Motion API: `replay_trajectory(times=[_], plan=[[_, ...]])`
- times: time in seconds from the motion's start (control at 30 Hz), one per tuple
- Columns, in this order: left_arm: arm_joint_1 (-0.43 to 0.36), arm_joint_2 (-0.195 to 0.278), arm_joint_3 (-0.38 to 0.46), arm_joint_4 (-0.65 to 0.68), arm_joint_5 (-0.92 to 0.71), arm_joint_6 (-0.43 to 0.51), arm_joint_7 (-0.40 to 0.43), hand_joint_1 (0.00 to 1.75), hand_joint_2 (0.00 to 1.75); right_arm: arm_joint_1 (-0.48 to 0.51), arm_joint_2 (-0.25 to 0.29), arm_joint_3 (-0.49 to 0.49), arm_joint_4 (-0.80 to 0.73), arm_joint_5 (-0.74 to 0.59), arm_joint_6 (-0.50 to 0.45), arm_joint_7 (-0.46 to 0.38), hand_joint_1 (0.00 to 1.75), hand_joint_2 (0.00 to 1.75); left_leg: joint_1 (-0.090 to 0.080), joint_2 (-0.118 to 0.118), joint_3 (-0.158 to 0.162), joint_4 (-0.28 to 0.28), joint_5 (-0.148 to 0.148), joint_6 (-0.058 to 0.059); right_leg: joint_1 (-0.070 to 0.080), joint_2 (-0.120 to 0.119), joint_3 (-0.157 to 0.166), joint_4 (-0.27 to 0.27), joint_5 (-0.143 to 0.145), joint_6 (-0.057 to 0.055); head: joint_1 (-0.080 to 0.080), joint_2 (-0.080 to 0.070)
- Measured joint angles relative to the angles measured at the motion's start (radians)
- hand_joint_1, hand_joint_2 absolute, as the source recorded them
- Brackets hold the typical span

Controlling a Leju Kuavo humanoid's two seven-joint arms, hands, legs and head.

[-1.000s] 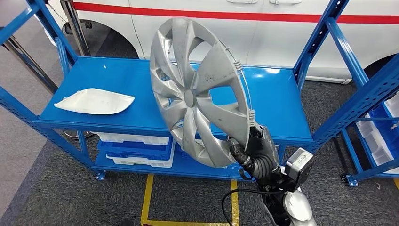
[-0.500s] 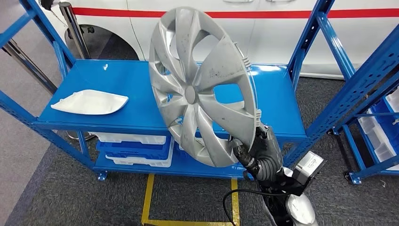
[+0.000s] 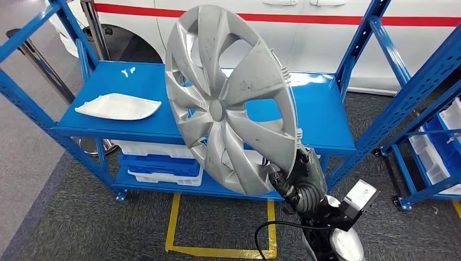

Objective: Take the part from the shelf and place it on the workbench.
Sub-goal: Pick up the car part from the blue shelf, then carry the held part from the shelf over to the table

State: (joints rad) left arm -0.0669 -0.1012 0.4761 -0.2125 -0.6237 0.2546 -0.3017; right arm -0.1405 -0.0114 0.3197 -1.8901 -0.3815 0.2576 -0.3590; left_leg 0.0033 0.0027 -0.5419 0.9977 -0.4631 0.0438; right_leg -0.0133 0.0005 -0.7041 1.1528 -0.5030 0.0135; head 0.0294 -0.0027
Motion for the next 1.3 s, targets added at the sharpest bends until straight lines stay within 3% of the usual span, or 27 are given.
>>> replay_trajectory(times=[0.03, 0.1, 0.17, 0.53, 0.6, 0.67, 0.73, 0.77, 0.8, 0.87, 0.9, 0.93, 0.97, 1.0, 1.03, 1.13, 1.17, 1.23, 1.27, 1.3], plan=[[0.0, 0.0, 0.0, 0.0, 0.001, -0.001, 0.0, 0.0, 1.75, 0.0, 0.0, -0.001, 0.0, 0.0, 0.0, 0.0, 1.75, 1.75, -0.002, 0.001, -0.012, 0.001, 0.008, 0.003, 0.0, 0.0, -0.016, 0.064, -0.044, 0.002, 0.0, 0.0], [0.0, 0.0, 0.001, 0.0, 0.001, -0.002, 0.001, 0.0, 1.75, 0.0, 0.0, -0.002, 0.001, 0.0, -0.002, 0.0, 1.75, 1.75, -0.004, 0.002, -0.035, 0.005, 0.023, 0.002, 0.0, 0.0, -0.031, 0.161, -0.087, 0.006, 0.0, 0.0], [0.001, 0.0, 0.001, 0.0, 0.001, -0.002, 0.001, 0.0, 1.75, 0.0, 0.0, -0.002, 0.001, 0.0, -0.003, 0.0, 1.75, 1.75, -0.004, 0.002, -0.046, 0.007, 0.028, 0.001, 0.0, 0.0, -0.029, 0.185, -0.087, 0.007, 0.0, 0.0], [0.001, 0.0, 0.001, 0.0, 0.001, -0.003, 0.002, 0.0, 1.75, 0.0, 0.0, -0.002, 0.001, 0.0, -0.003, 0.0, 1.75, 1.75, -0.004, 0.002, -0.047, 0.008, 0.029, 0.001, 0.0, 0.0, -0.027, 0.184, -0.085, 0.008, 0.0, 0.0], [0.001, 0.0, 0.001, 0.0, 0.0, -0.004, 0.002, 0.0, 1.75, 0.0, 0.0, -0.003, 0.001, 0.0, -0.003, 0.0, 1.75, 1.75, -0.004, 0.002, -0.057, 0.012, 0.033, -0.001, -0.001, 0.0, -0.001, 0.159, -0.065, 0.008, 0.0, 0.0], [0.001, 0.0, 0.002, 0.0, -0.001, -0.006, 0.003, 0.0, 1.75, -0.002, 0.0, -0.006, 0.001, 0.001, -0.005, 0.0, 1.75, 1.75, -0.005, 0.002, -0.079, 0.023, 0.043, -0.006, -0.001, 0.0, 0.087, 0.046, -0.035, 0.005, 0.0, 0.0], [0.001, -0.001, 0.004, 0.0, -0.003, -0.007, 0.003, 0.0, 1.75, -0.006, 0.001, -0.01, 0.001, 0.01, -0.013, 0.0, 1.75, 1.75, -0.004, 0.001, -0.097, 0.033, 0.06, -0.022, 0.005, 0.001, 0.165, -0.074, -0.023, -0.008, 0.0, 0.0], [0.002, -0.001, 0.005, 0.0, -0.004, -0.007, 0.004, 0.0, 1.75, -0.008, 0.002, -0.012, 0.001, 0.016, -0.016, 0.0, 1.75, 1.75, -0.004, -0.001, -0.107, 0.043, 0.053, -0.033, 0.007, 0.0, 0.175, -0.106, -0.018, -0.021, -0.001, 0.0], [0.003, -0.002, 0.007, 0.0, -0.005, -0.007, 0.004, 0.0, 1.75, -0.009, 0.003, -0.013, 0.001, 0.021, -0.019, 0.0, 1.75, 1.75, -0.001, -0.002, -0.126, 0.113, 0.004, -0.045, 0.009, -0.002, 0.15, -0.108, 0.006, -0.034, -0.002, 0.0], [-0.001, -0.002, 0.011, 0.0, -0.01, -0.01, 0.007, 0.0, 1.75, -0.016, 0.004, -0.014, 0.001, 0.03, -0.021, 0.0, 1.75, 1.75, -0.004, -0.005, -0.038, 0.097, -0.07, -0.046, 0.008, -0.008, 0.073, -0.109, 0.08, -0.042, -0.001, 0.0], [-0.003, -0.003, 0.013, -0.001, -0.012, -0.011, 0.008, 0.0, 1.75, -0.02, 0.005, -0.014, 0.001, 0.034, -0.022, 0.0, 1.75, 1.75, -0.008, -0.005, 0.011, 0.08, -0.093, -0.04, 0.008, -0.009, 0.04, -0.107, 0.112, -0.037, -0.002, 0.0], [-0.006, -0.003, 0.015, -0.001, -0.014, -0.012, 0.008, 0.0, 1.75, -0.025, 0.005, -0.015, 0.001, 0.038, -0.023, 0.0, 1.75, 1.75, -0.012, -0.006, 0.07, -0.001, -0.07, -0.03, 0.007, -0.01, 0.023, -0.11, 0.137, -0.028, -0.002, 0.0], [-0.006, -0.003, 0.016, -0.001, -0.015, -0.012, 0.008, 0.0, 1.75, -0.027, 0.005, -0.015, 0.001, 0.039, -0.025, 0.0, 1.75, 1.75, -0.011, -0.004, 0.065, -0.008, -0.058, -0.023, 0.007, -0.01, 0.022, -0.112, 0.142, -0.023, -0.003, 0.0], [-0.007, -0.003, 0.017, -0.001, -0.015, -0.012, 0.009, 0.0, 1.75, -0.029, 0.005, -0.015, 0.001, 0.04, -0.026, -0.001, 1.75, 1.75, -0.009, -0.002, 0.058, -0.014, -0.045, -0.016, 0.006, -0.009, 0.018, -0.108, 0.13, -0.019, -0.003, 0.0], [-0.007, -0.003, 0.018, -0.001, -0.014, -0.012, 0.009, 0.0, 1.75, -0.031, 0.005, -0.015, 0.001, 0.04, -0.028, -0.001, 1.75, 1.75, -0.007, 0.001, 0.049, -0.02, -0.029, -0.008, 0.006, -0.007, 0.01, -0.089, 0.098, -0.014, -0.002, 0.0], [-0.008, -0.003, 0.02, -0.001, -0.014, -0.012, 0.009, 0.0, 1.75, -0.033, 0.004, -0.014, 0.001, 0.041, -0.031, -0.002, 1.75, 1.75, -0.006, 0.006, 0.006, -0.021, 0.012, 0.002, 0.001, -0.004, -0.028, 0.071, -0.049, -0.004, -0.002, 0.0], [-0.008, -0.003, 0.021, -0.001, -0.015, -0.012, 0.009, 0.0, 1.75, -0.033, 0.004, -0.015, 0.001, 0.041, -0.031, -0.002, 1.75, 1.75, -0.006, 0.006, -0.013, -0.018, 0.024, 0.001, -0.001, -0.004, -0.032, 0.125, -0.065, 0.0, -0.002, 0.0], [-0.007, -0.004, 0.023, -0.001, -0.015, -0.013, 0.01, 0.0, 1.75, -0.032, 0.003, -0.015, 0.001, 0.041, -0.032, -0.002, 1.75, 1.75, -0.005, 0.007, -0.053, -0.007, 0.046, -0.005, -0.007, -0.004, -0.001, 0.154, -0.029, 0.007, -0.002, 0.0], [-0.007, -0.004, 0.024, -0.001, -0.016, -0.013, 0.011, 0.0, 1.75, -0.032, 0.002, -0.015, 0.002, 0.041, -0.032, -0.002, 1.75, 1.75, -0.004, 0.007, -0.072, 0.002, 0.054, -0.009, -0.011, -0.005, 0.038, 0.118, -0.003, 0.01, -0.002, 0.0], [-0.006, -0.004, 0.024, -0.001, -0.016, -0.013, 0.011, 0.0, 1.75, -0.033, 0.002, -0.015, 0.002, 0.04, -0.031, -0.002, 1.75, 1.75, -0.004, 0.007, -0.09, 0.011, 0.06, -0.014, -0.014, -0.004, 0.089, 0.058, 0.002, 0.013, -0.002, 0.0]])
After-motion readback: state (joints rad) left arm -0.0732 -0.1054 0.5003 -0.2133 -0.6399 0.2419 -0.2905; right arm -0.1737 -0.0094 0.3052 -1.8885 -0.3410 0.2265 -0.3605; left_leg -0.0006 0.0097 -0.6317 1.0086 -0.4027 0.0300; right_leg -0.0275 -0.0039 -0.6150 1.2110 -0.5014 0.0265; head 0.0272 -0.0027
